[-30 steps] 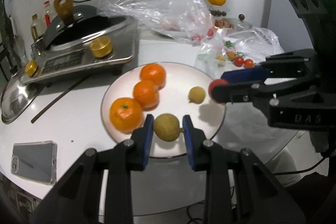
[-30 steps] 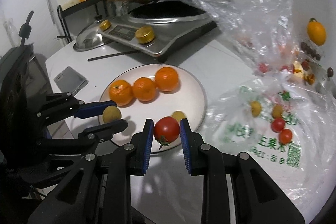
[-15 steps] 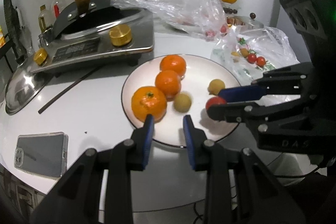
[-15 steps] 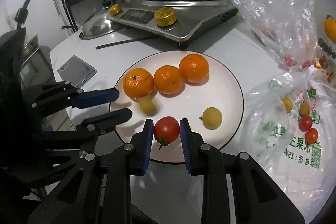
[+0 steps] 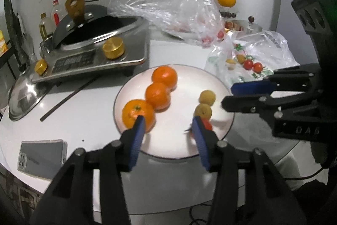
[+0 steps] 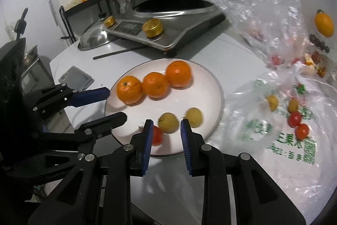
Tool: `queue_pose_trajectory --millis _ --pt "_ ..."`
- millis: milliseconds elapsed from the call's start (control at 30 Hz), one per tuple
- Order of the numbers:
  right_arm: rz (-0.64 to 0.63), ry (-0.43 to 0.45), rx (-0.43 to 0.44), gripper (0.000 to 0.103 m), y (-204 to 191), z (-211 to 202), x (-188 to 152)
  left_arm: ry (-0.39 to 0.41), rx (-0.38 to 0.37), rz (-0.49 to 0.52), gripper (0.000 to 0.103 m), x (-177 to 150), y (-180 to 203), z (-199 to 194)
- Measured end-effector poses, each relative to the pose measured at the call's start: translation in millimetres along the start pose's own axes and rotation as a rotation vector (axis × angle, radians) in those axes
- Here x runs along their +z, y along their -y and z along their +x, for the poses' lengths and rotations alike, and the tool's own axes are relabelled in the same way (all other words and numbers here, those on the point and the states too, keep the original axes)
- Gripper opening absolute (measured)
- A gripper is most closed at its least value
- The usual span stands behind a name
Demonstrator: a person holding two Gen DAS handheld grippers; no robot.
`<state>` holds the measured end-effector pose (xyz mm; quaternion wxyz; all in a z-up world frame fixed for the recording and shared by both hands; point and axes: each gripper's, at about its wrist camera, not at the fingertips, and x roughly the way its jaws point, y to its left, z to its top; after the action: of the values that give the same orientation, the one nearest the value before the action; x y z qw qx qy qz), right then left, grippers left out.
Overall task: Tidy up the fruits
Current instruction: 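Open the left tool over the plate while the right tool releases its tomato, then move both tools back to the bag and grasp red tomatoes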
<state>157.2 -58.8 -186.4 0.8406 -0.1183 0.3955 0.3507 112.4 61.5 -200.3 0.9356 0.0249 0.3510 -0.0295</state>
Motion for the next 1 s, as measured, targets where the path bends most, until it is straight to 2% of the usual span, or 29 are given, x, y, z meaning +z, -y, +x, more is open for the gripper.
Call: queue_pose_trajectory --millis 400,1000 --pt "0.068 0.047 -0.055 0.028 54.8 -36.3 -19.8 0.003 -0.016 0.053 0.052 19.5 47.8 6.6" --pt "0.131 0.069 -0.093 0.028 122.2 -58.8 -36.7 -0.009 -0.044 0.121 0.052 47.3 103.0 29.5"
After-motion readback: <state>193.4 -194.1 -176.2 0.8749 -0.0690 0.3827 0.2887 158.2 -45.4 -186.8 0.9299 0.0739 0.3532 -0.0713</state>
